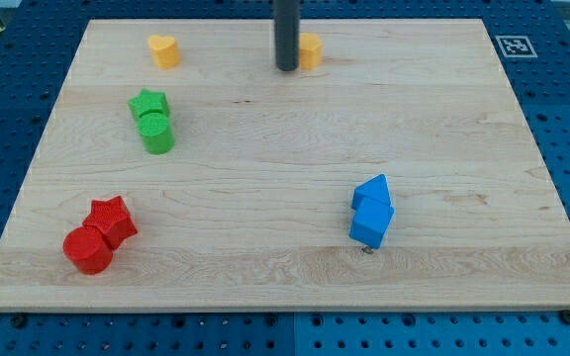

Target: Slide the yellow hexagon right a bit

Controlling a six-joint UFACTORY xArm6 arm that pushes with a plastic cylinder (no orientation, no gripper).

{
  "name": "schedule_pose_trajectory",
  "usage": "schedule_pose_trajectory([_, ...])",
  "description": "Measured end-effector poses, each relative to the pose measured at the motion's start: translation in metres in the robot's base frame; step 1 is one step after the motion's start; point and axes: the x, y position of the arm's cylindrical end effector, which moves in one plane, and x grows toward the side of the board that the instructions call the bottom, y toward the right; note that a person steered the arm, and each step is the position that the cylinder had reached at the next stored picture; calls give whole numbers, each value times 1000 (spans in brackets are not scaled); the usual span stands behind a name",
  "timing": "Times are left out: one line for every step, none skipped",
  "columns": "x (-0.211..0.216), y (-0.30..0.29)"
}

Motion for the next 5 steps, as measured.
schedule_pose_trajectory([-17,20])
schedule_pose_trajectory([-21,28])
schedule_pose_trajectory([-14,-5])
schedule_pose_trajectory([-58,-2])
schedule_pose_trajectory([-60,16])
